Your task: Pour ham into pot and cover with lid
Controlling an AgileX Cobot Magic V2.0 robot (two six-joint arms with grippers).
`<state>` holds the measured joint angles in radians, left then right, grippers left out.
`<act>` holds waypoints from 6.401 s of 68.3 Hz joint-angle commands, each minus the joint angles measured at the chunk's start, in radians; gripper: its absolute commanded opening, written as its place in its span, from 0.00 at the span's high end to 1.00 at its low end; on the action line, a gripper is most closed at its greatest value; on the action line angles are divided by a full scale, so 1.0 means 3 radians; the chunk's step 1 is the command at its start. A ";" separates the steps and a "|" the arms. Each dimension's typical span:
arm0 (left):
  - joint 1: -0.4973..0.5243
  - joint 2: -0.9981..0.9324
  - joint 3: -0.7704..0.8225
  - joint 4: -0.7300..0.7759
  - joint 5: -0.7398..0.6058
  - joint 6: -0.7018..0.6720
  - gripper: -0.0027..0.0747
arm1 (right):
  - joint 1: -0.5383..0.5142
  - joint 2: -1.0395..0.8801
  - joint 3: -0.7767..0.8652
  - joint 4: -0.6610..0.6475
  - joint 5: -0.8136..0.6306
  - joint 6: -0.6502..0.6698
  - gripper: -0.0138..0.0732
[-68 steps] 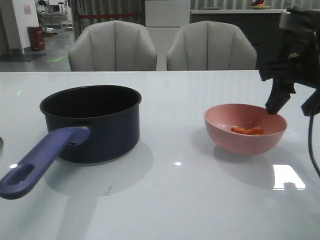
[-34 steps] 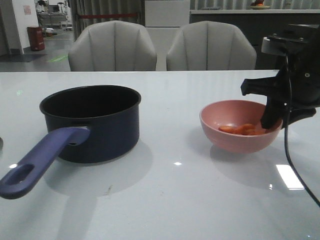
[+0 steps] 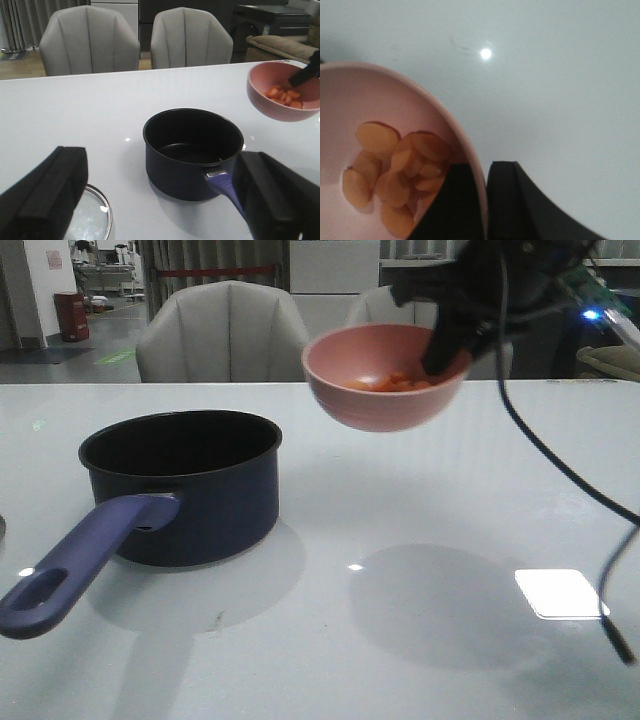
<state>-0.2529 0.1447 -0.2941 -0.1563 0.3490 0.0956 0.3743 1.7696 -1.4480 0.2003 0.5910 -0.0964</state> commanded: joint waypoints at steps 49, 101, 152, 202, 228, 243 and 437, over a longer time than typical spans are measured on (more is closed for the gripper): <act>-0.0035 0.0037 -0.0095 -0.0013 -0.0267 -0.0003 0.16 | 0.0622 0.0290 -0.0538 -0.0070 -0.2116 -0.0229 0.69; -0.0035 0.0037 -0.0095 -0.0013 -0.0267 -0.0003 0.16 | 0.1054 0.0503 0.0657 -0.0811 -0.5323 -0.2468 0.69; -0.0035 0.0037 -0.0095 -0.0013 -0.0267 -0.0003 0.16 | 0.1111 0.0629 0.0725 -0.0460 -0.5612 -0.1418 0.69; -0.0035 0.0037 -0.0095 -0.0013 -0.0267 -0.0003 0.16 | 0.0717 -0.0466 0.0725 0.0045 -0.1795 -0.0558 0.69; -0.0035 0.0037 -0.0095 -0.0013 -0.0267 -0.0003 0.16 | -0.0132 -0.0642 0.0734 0.0219 -0.0567 -0.0433 0.69; -0.0035 0.0037 -0.0095 -0.0013 -0.0267 -0.0003 0.16 | -0.0638 -0.0474 0.0740 0.0512 -0.0244 -0.0430 0.69; -0.0035 0.0037 -0.0090 -0.0018 -0.0292 -0.0003 0.16 | -0.0330 -0.5803 0.4109 0.0280 -0.1474 -0.0572 0.67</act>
<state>-0.2568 0.1447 -0.2941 -0.1563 0.3467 0.0956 0.2760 0.0191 -0.1929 0.2849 0.2188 -0.2595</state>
